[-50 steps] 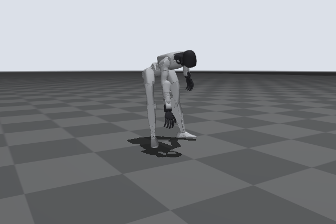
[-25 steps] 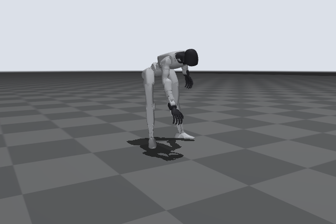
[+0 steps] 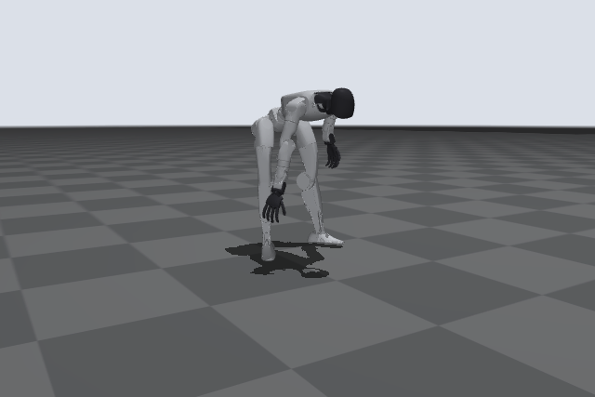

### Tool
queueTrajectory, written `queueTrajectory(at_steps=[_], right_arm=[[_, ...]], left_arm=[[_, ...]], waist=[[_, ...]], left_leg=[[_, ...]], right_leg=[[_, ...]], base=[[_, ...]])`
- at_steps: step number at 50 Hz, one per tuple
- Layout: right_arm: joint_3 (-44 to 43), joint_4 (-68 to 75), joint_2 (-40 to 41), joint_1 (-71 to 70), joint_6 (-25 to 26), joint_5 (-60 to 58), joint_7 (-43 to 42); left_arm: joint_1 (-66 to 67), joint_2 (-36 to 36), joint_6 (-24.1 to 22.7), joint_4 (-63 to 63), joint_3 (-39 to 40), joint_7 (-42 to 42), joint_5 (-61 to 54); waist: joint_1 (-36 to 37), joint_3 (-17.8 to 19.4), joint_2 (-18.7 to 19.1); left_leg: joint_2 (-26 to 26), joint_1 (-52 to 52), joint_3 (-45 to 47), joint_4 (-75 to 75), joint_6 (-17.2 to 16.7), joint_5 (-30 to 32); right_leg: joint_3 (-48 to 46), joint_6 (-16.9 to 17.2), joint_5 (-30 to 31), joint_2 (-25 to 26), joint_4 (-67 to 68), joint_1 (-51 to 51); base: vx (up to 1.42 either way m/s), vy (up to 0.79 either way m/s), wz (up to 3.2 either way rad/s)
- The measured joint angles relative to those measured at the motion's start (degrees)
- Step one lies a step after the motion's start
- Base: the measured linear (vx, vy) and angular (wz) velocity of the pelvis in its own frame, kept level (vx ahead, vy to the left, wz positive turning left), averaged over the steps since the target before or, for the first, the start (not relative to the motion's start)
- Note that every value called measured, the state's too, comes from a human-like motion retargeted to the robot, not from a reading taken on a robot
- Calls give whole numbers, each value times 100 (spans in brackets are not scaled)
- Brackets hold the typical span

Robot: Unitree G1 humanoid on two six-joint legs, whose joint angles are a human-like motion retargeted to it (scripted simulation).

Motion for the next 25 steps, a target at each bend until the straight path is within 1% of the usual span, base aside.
queueTrajectory(at_steps=[3, 6, 8, 10, 13, 15, 16, 17, 18, 20, 23, 25], right_arm=[[-228, -967, 660, 991, 33, -862, -361], [249, -1774, 1477, 1629, -58, -1454, -335], [448, -2452, 1851, 2082, -158, -1852, -488], [654, -3043, 2081, 2354, -216, -2154, -525], [866, -3963, 2256, 2872, -321, -2298, -725], [660, -4658, 2069, 3422, -394, -2646, -894], [615, -4926, 2015, 3604, -460, -2491, -930], [593, -5166, 1955, 3762, -498, -2329, -960], [617, -5352, 1880, 3870, -481, -2155, -975], [693, -5644, 1710, 4024, -452, -1892, -977], [435, -6068, 1387, 4384, -565, -1787, -908], [244, -6271, 1248, 4569, -699, -1759, -906]], left_arm=[[-265, -91, 287, -108, 58, 231, 810], [-640, 143, 282, -24, -109, 482, 1480], [-847, 172, 282, 23, -50, 592, 1700], [-1211, 148, 354, 132, -128, 766, 1857], [-1860, 124, 475, 648, -268, 954, 1995], [-2332, -38, 837, 1257, -380, 1123, 2514], [-2631, -105, 954, 1640, -531, 1177, 2615], [-2940, -170, 1072, 2032, -702, 1251, 2637], [-3271, -231, 1191, 2446, -912, 1365, 2503], [-3869, -358, 1398, 3214, -1294, 1557, 2196], [-4374, -547, 1595, 3925, -1636, 1479, 2302], [-4686, -585, 1600, 4209, -1913, 1388, 2667]], waist=[[106, 0, -54], [146, 0, -288], [159, 0, -386], [200, 0, -486], [122, 0, -612], [139, 0, -509], [110, 0, -497], [51, 0, -521], [-66, 0, -614], [-252, 0, -701], [-494, -16, -571], [-723, -29, -606]], left_leg=[[256, 39, -54, 711, 5, -407], [424, 345, -32, 1233, 26, -781], [626, 475, -64, 1880, 137, -1205], [669, 728, -34, 1999, 170, -1329], [661, 1222, -17, 2222, 290, -1629], [702, 1524, -72, 2590, 440, -2007], [666, 1704, -79, 2660, 478, -2150], [507, 1978, -71, 2482, 530, -2195], [99, 2437, -31, 1807, 610, -2044], [-520, 3313, -37, 469, 614, -1557], [-523, 3853, -173, 152, 576, -1505], [-334, 3727, -251, 788, 576, -1855]], right_leg=[[44, 0, -94, 18, 0, 263], [107, 0, -119, 31, 0, 715], [152, 0, -135, 42, 0, 1054], [207, 0, -95, 43, 0, 1319], [234, 0, -223, -45, 38, 1875], [213, 0, -516, -183, 269, 2277], [200, 0, -683, -271, 432, 2442], [219, 0, -812, -384, 550, 2612], [303, 0, -865, -544, 579, 2791], [614, 0, -929, -624, 675, 3060], [1111, 0, -1264, -254, 1186, 3088], [1250, 0, -1541, -45, 1485, 2893]], base=[[11, -6, -15], [12, 7, -45], [11, 13, -50], [10, 18, -44], [16, 24, -20], [28, 39, -18], [33, 45, 3], [32, 43, 36], [31, 41, 47], [28, 33, 32], [21, 10, 22], [12, -7, 47]])
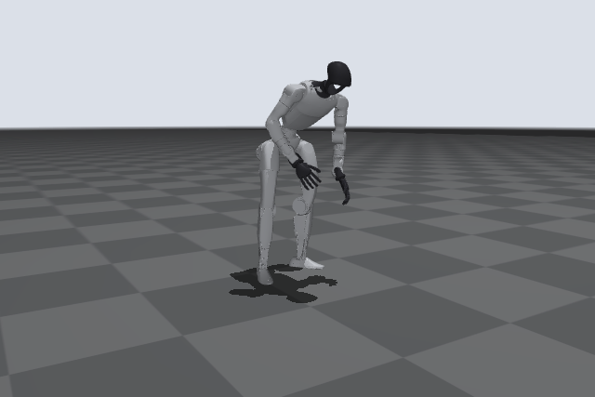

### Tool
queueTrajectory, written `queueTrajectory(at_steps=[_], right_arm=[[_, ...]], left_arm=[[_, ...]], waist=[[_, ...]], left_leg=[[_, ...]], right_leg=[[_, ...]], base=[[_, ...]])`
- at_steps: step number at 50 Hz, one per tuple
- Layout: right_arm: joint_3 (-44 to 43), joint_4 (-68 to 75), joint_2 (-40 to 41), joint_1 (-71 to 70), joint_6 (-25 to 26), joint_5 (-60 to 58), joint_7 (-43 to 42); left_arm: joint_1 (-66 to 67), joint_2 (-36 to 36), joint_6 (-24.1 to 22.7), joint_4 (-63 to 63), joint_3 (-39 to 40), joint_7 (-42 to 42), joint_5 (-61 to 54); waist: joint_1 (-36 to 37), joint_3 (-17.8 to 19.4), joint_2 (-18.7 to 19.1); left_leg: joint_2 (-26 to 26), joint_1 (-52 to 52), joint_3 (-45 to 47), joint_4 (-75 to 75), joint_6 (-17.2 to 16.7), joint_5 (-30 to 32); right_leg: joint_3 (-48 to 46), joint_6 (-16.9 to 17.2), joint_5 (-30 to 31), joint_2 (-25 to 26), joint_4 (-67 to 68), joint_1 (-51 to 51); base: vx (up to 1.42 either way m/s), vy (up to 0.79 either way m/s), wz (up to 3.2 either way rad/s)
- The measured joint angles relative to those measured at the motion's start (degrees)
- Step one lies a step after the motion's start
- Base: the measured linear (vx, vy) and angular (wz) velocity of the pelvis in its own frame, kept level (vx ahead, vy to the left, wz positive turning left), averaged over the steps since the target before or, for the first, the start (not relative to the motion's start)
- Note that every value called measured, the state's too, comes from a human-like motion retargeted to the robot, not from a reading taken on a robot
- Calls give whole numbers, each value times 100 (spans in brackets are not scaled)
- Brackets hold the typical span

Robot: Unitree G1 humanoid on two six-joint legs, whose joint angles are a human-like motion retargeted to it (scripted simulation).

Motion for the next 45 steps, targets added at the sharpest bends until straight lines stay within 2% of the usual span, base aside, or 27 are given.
queueTrajectory(at_steps=[2, 5, 7, 12, 15, 17, 20, 23, 25, 29, 30, 32, 33, 35, 41, 45], right_arm=[[277, 94, 184, -142, -60, 343, -271], [76, 57, 131, 133, -189, 476, -484], [-151, 47, 154, 440, -236, 399, -567], [-718, 51, -231, 1174, -155, 446, -789], [-487, 230, -261, 1081, -156, 656, -892], [-436, 262, -334, 980, -146, 676, -889], [-333, 210, -427, 842, -130, 611, -876], [-237, 102, -501, 767, -160, 518, -942], [-170, 14, -579, 735, -207, 492, -1038], [-176, -165, -632, 898, -495, 679, -1170], [-266, -226, -611, 944, -637, 793, -1119], [-192, -257, -686, 1032, -677, 881, -1230], [-253, -288, -685, 1046, -747, 960, -1217], [-409, -356, -568, 1000, -982, 1153, -978], [-400, -396, -444, 983, -999, 1157, -985], [-367, -410, -401, 954, -937, 1043, -1035]], left_arm=[[-379, 236, -233, 98, -489, 46, -379], [-683, 260, -323, 121, -730, -74, -160], [-688, 459, -267, 34, -867, -250, 508], [-1291, -135, 66, 369, -1124, -120, 1078], [-1806, -90, 108, 537, -1701, 57, 1273], [-2109, 47, 186, 577, -1955, 149, 1396], [-2482, 379, 311, 660, -2282, 204, 1628], [-2804, 742, 413, 851, -2447, 177, 1787], [-3045, 960, 447, 1032, -2417, 138, 1703], [-3343, 1401, 449, 1330, -2096, 70, 1395], [-3420, 1556, 451, 1389, -1933, 12, 1463], [-3526, 1721, 388, 1445, -1888, 98, 812], [-3599, 1851, 389, 1493, -1757, 83, 619], [-3869, 2236, 326, 1707, -1380, -175, 837], [-4598, 2764, 361, 2286, -734, -479, -346], [-4642, 2674, 157, 1995, -920, -730, -673]], waist=[[-235, 29, -294], [-517, 29, -511], [-796, 29, -660], [-776, 29, -519], [-966, 29, -654], [-1214, 29, -708], [-1579, 29, -683], [-1810, 29, -585], [-1913, 29, -570], [-1723, 29, -643], [-1630, 29, -747], [-1621, 29, -711], [-1617, 29, -836], [-1589, 29, -1017], [-1835, 29, -1070], [-1937, 29, -1070]], left_leg=[[-242, 404, -35, -831, -202, 410], [-402, 632, -107, -992, -462, 462], [-431, 624, -196, -655, -567, 277], [-678, 681, -524, -959, -557, 556], [-773, 141, -593, -471, -365, 676], [-721, -577, -578, 408, -214, 722], [-349, -1694, -425, 1726, -135, 779], [121, -2404, -154, 1917, -173, 724], [244, -2524, 107, 1153, -233, 755], [555, -2393, 626, -793, -409, 981], [765, -2511, 799, -828, -358, 900], [859, -2613, 612, -981, -572, 952], [919, -2662, 653, -979, -572, 1023], [1260, -2918, 881, -874, -526, 1274], [1371, -3315, 989, -955, -576, 2187], [1349, -3406, 1122, -959, -576, 2384]], right_leg=[[68, 0, 128, 310, -571, 20], [-84, 0, 4, 540, -1156, 7], [-55, 0, -136, 585, -1293, -12], [367, 0, 520, 755, -1485, -187], [444, 0, 943, 498, -1485, -481], [438, 0, 1072, 246, -1485, -749], [393, 0, 1117, 35, -1485, -1141], [288, 0, 1108, 77, -1485, -1520], [244, 0, 1120, 168, -1485, -1772], [231, 0, 1125, 697, -1354, -2220], [261, 0, 1087, 837, -1156, -2463], [263, 0, 1224, 981, -1437, -2411], [253, 0, 1203, 1030, -1296, -2580], [242, 0, 1033, 1227, -775, -3129], [229, 0, 1155, 1338, -850, -3468], [312, 0, 1241, 1325, -867, -3609]], base=[[7, -12, 31], [14, -22, 67], [14, -27, 97], [15, -36, 89], [17, -25, 108], [15, -16, 139], [15, -11, 125], [10, -12, 79], [4, -16, 31], [1, -10, -97], [0, 1, -139], [7, 7, -94], [-5, -2, -101], [-9, -4, -119], [1, 18, -60], [2, 16, -34]])
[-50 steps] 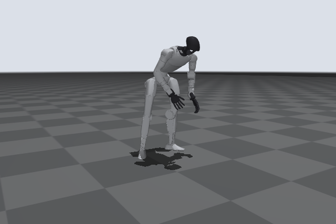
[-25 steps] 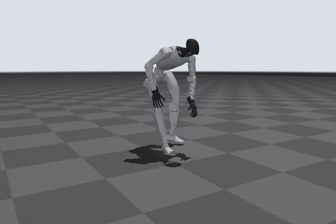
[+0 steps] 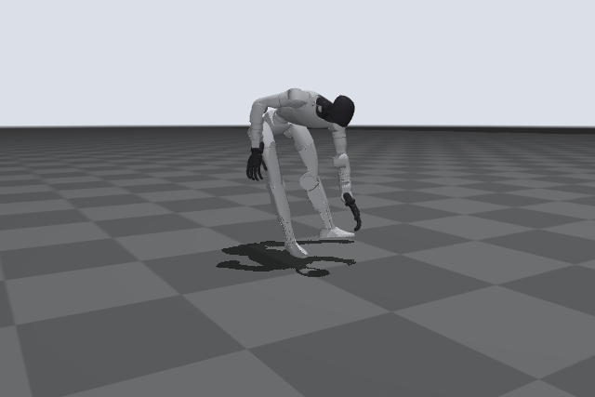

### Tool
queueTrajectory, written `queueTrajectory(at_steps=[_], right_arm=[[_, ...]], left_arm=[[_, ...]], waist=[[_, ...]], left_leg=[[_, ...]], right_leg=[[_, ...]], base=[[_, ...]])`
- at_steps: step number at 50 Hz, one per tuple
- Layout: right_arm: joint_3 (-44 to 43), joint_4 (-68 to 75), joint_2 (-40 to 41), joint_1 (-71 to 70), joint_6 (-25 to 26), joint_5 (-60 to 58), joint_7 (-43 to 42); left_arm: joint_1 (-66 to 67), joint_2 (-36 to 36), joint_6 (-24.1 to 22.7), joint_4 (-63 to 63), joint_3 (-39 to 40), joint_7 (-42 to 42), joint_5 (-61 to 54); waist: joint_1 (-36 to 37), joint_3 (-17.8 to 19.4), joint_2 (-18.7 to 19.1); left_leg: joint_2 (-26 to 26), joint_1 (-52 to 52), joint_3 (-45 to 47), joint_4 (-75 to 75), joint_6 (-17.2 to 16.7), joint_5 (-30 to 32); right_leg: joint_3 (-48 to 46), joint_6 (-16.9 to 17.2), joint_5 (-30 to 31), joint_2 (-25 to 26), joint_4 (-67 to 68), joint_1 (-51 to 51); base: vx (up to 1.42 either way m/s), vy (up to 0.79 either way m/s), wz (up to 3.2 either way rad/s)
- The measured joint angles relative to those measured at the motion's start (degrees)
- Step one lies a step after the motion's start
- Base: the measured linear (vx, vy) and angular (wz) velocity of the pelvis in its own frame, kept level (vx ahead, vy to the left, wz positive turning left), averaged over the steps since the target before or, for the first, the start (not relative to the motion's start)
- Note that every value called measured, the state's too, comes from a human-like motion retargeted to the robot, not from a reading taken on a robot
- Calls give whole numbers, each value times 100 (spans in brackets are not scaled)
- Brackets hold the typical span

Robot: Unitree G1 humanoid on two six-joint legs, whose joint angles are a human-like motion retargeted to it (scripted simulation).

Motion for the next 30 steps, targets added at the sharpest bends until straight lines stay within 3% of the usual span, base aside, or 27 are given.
queueTrajectory(at_steps=[3, 5, 10, 12, 17, 22, 30], right_arm=[[1, 92, 72, 8, 87, -197, 75], [105, 282, 279, -115, 161, -471, 248], [-221, 362, 176, 176, 240, -457, 539], [-318, 365, 258, 343, 188, -500, 599], [-622, 320, 109, 769, 6, -310, 553], [-678, 339, -55, 897, -43, -163, 533], [-161, 473, -278, 402, -39, -114, 459]], left_arm=[[492, -222, -391, -922, -428, -18, 278], [1044, 113, -877, -2084, -973, -2, 376], [2217, -436, -1252, -4135, -689, 207, 1052], [2689, -111, -1406, -5093, -724, 431, 1663], [3363, -5, -1348, -5917, -303, 1412, 2786], [3412, 134, -1018, -5112, 339, 1960, 2523], [1343, 474, -284, -1498, 532, 1334, 1740]], waist=[[14, 0, 56], [-61, 0, -90], [201, 0, 262], [256, 0, 243], [605, 0, 504], [826, 0, 655], [633, 0, 634]], left_leg=[[-53, 68, 55, 0, 0, -43], [-107, 208, 124, -8, 0, -103], [-170, 440, 150, -2, 0, -188], [-193, 581, 175, -7, 0, -228], [-202, 721, 164, -5, 0, -285], [-207, 634, 104, -5, 0, -295], [-210, 4, -122, 6, 0, -189]], right_leg=[[60, 0, 9, -37, -17, 39], [133, 0, 4, -77, -54, 170], [162, 0, -26, -104, -166, 446], [188, 0, -22, -107, -246, 617], [183, 0, -17, -89, -361, 809], [141, 0, -32, -112, -345, 739], [-68, 0, 5, -194, -204, 163]], base=[[7, 13, -22], [8, 14, -24], [7, 6, -6], [6, 5, -12], [2, 0, -1], [0, 0, 0], [-2, 2, 24]])
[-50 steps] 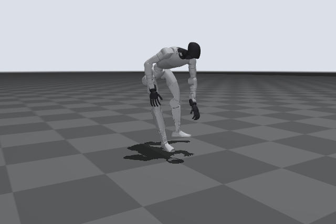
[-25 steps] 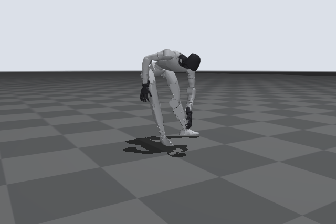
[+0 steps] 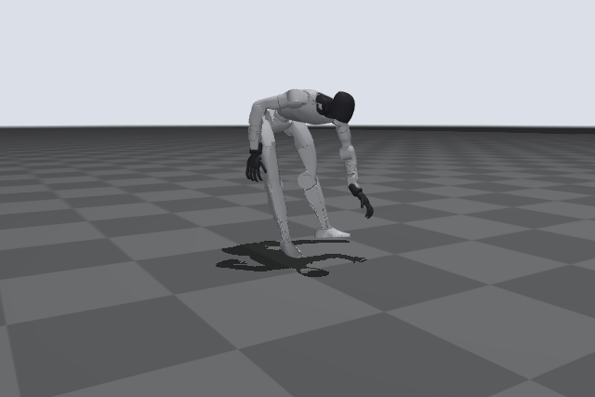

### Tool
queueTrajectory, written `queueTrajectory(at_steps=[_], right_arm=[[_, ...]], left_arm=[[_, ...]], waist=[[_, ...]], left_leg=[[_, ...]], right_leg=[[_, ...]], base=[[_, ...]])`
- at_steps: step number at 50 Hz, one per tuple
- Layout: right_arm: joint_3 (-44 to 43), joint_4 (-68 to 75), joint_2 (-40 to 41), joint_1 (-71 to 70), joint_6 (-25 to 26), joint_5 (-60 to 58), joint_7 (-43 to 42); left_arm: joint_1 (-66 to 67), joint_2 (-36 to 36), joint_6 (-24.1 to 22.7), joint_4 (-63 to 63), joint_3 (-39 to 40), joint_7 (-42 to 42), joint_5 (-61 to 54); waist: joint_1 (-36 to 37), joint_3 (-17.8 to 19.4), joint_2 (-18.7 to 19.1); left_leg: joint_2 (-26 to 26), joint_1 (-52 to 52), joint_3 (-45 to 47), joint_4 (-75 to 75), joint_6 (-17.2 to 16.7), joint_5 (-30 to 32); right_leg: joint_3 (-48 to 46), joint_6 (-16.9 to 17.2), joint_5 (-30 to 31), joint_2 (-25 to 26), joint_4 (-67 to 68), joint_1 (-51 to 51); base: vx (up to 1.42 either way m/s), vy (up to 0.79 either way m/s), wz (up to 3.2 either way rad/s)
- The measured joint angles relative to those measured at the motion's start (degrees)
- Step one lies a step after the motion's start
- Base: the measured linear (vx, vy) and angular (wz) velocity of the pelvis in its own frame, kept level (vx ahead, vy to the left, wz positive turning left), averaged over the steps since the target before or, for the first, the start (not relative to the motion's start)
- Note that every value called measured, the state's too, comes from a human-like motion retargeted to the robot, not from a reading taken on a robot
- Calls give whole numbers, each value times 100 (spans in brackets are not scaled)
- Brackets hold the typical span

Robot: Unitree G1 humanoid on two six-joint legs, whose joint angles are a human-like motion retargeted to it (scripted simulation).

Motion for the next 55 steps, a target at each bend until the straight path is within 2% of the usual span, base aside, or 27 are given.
queueTrajectory(at_steps=[5, 10, 15, 19, 22, 26, 30, 32, 35, 40, 42, 43, 45, 47, 49, 52, 55], right_arm=[[219, -46, 109, -255, -1, 221, -164], [404, -78, 176, -381, 25, 364, -144], [727, 75, 158, -576, 180, 280, -56], [826, 268, 189, -825, 233, 154, -218], [689, 378, 315, -1040, 287, 65, -384], [435, 585, 608, -1413, 454, -241, -716], [316, 1030, 870, -1841, 773, -1240, -1008], [677, 1373, 1144, -2200, 895, -1510, -882], [1096, 1812, 1463, -2721, 1001, -1746, -322], [1782, 2506, 2007, -3703, 1206, -1452, 440], [1876, 2865, 2017, -4160, 1472, -1688, 465], [1804, 3084, 2001, -4397, 1536, -1835, 400], [1667, 3511, 1713, -4763, 1960, -2172, 151], [1367, 4316, 1753, -5530, 2048, -2199, -88], [1105, 5091, 1612, -6240, 2196, -2152, -175], [1081, 6030, 1200, -7234, 2272, -2134, 369], [1417, 6361, 887, -7748, 2138, -2336, 1150]], left_arm=[[-1376, -137, 165, 1377, -240, -600, -1345], [-1718, -796, -30, 1218, -870, -1407, -1962], [-1112, -1748, -298, 314, -1304, -1987, -2185], [-173, -2404, -762, -1002, -1318, -1472, -2176], [594, -2682, -1118, -2232, -1294, -1248, -2177], [1561, -2731, -1369, -3683, -1278, -1439, -2045], [2567, -2678, -1465, -4698, -928, -1533, -1638], [3022, -2587, -1581, -4925, -738, -1414, -1456], [3690, -2557, -1733, -5199, -217, -1247, -1471], [4281, -2509, -1992, -5225, 594, -650, -1888], [4376, -2520, -1966, -5190, 989, -245, -2101], [4418, -2527, -1967, -5147, 1198, -144, -2011], [4522, -2763, -1929, -5193, 1588, 294, -2327], [4513, -2528, -2009, -5124, 1818, 457, -1981], [4615, -2382, -2171, -5186, 2070, 541, -2060], [4800, -2317, -2288, -5355, 2235, 575, -2227], [5094, -2464, -2295, -5516, 2369, 310, -2556]], waist=[[-240, 0, -124], [-359, 0, -187], [-318, 0, -248], [-245, 0, -209], [-160, 0, -137], [63, 0, 24], [474, 0, 333], [679, 0, 420], [1010, 0, 622], [1576, 0, 921], [1773, 0, 1140], [1843, 0, 1332], [2145, 0, 1573], [2227, 0, 1910], [2387, 0, 2019], [2619, 0, 2097], [2705, 0, 2116]], left_leg=[[-8, -431, -152, 15, 1, 107], [-14, -734, -275, 184, 3, 67], [-91, -629, -301, 256, 4, -32], [-153, -372, -281, 377, 5, -153], [-156, -190, -272, 592, 6, -304], [-65, 23, -283, 1084, 7, -624], [78, 173, -352, 1623, 53, -956], [100, 293, -348, 1722, 45, -1061], [57, 399, -339, 1704, 52, -1093], [-251, 485, -277, 1071, 7, -842], [-562, 572, -334, 338, 15, -514], [-486, 307, -420, 602, 9, -581], [-746, 396, -471, -27, 4, -291], [-515, -402, -669, 732, 5, -488], [-505, -834, -734, 855, 2, -436], [-537, -1362, -757, 833, 1, -309], [-559, -1744, -771, 810, 1, -228]], right_leg=[[-126, 0, 46, -52, -3, -335], [-212, 0, 86, -134, -23, -487], [-226, 0, 123, -219, -105, -281], [-219, 0, 172, -283, -246, 91], [-208, 0, 171, -343, -312, 387], [-158, 0, 50, -439, -255, 765], [-160, 0, -193, -518, -67, 1061], [-138, 0, -266, -542, -63, 1223], [-158, 0, -291, -575, -75, 1330], [-178, 0, -169, -658, -205, 1267], [-184, 0, -79, -718, -340, 1193], [-287, 0, -124, -766, -236, 1057], [-246, 0, 72, -763, -400, 956], [-517, 0, -66, -899, -58, 513], [-612, 0, -4, -949, 95, 119], [-654, 0, 76, -1032, 309, -487], [-682, 0, 112, -1097, 469, -934]], base=[[-2, 3, 27], [-1, 8, 22], [-1, 11, 2], [-3, 10, 0], [-2, 10, 0], [0, 11, -9], [1, 9, -12], [1, 10, -16], [-3, 6, 0], [-4, 7, 15], [-1, 8, 48], [-6, 6, 59], [-7, 4, 50], [-16, 11, 77], [-22, 6, 53], [-17, 5, 33], [-9, 4, 23]])
